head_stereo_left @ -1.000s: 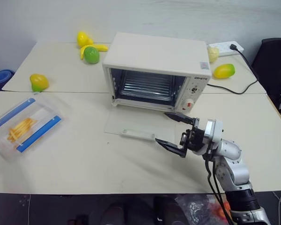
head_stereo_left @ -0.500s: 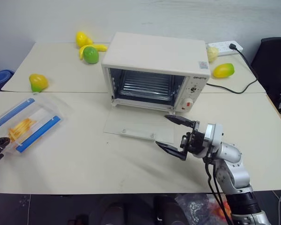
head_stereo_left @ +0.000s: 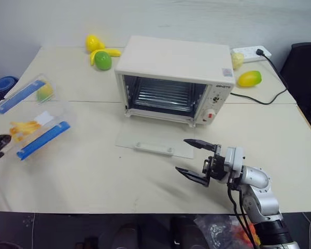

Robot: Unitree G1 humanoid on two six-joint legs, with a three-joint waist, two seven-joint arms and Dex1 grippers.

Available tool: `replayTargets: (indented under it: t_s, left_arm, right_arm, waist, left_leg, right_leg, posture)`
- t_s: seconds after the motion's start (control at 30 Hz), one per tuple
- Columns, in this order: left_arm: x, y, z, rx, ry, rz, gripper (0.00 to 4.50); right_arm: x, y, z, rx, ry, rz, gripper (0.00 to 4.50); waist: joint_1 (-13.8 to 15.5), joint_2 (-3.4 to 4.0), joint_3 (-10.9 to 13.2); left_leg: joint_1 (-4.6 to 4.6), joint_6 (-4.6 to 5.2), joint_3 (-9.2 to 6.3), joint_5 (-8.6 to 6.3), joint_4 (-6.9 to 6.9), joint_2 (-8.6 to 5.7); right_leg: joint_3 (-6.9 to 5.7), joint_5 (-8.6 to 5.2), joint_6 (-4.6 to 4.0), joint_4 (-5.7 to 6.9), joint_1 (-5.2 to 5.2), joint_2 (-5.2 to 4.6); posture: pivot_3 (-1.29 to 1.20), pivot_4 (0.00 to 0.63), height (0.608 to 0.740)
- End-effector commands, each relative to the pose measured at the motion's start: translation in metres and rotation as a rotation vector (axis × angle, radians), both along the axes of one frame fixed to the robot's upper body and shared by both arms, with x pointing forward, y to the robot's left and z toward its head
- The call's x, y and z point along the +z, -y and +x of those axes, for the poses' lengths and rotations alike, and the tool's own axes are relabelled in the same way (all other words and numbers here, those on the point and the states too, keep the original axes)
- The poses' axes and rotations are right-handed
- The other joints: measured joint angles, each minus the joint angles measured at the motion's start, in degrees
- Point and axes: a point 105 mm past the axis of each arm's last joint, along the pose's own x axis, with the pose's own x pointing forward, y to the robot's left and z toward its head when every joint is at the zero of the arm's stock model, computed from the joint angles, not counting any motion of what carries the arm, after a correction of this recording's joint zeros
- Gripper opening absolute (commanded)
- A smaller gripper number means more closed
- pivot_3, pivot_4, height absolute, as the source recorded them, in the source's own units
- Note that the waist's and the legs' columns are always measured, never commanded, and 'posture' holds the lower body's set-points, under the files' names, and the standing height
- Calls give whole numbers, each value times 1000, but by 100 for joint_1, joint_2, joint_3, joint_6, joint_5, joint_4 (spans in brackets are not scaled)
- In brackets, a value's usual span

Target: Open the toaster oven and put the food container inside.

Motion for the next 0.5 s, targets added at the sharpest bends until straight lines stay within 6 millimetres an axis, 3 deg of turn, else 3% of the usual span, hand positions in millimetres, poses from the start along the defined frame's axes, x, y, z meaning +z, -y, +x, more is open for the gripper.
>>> replayTargets:
  t_s: [0.03,0.13,0.23,0.4,0.5]
  left_arm:
    - [20,46,20,-214,-45,120,281]
    - [23,114,46,-456,-26,133,281]
    - [26,159,56,-606,-21,139,281]
    - [12,223,60,-805,-56,190,281]
    - [8,238,63,-832,-52,213,281]
  right_arm:
    - [0,21,-1,-81,30,-25,4500]
    - [-5,39,-11,-138,20,-59,4500]
    - [-5,48,-15,-192,17,-66,4500]
    - [0,50,-26,-264,22,-48,4500]
    - [2,46,-30,-284,22,-38,4500]
  waist:
    - [58,0,0]
    - [147,7,4]
    - [122,7,5]
    - [6,7,5]
    - [-41,6,6]
  left_leg:
    - [0,0,0,0,0,-1]
    - [-2,1,-5,-1,1,-7]
    - [-10,3,-4,-1,3,-14]
    - [-8,-9,5,9,5,-4]
    - [-4,-21,4,18,3,1]
  right_leg:
    - [0,0,0,0,1,0]
    - [-2,0,0,0,1,-3]
    - [-6,3,6,8,2,-4]
    - [3,5,11,12,-4,17]
    - [5,5,11,11,-4,23]
  posture:
    - [0,150,740]
    - [0,150,740]
    - [0,150,740]
    - [0,150,740]
    - [0,150,740]
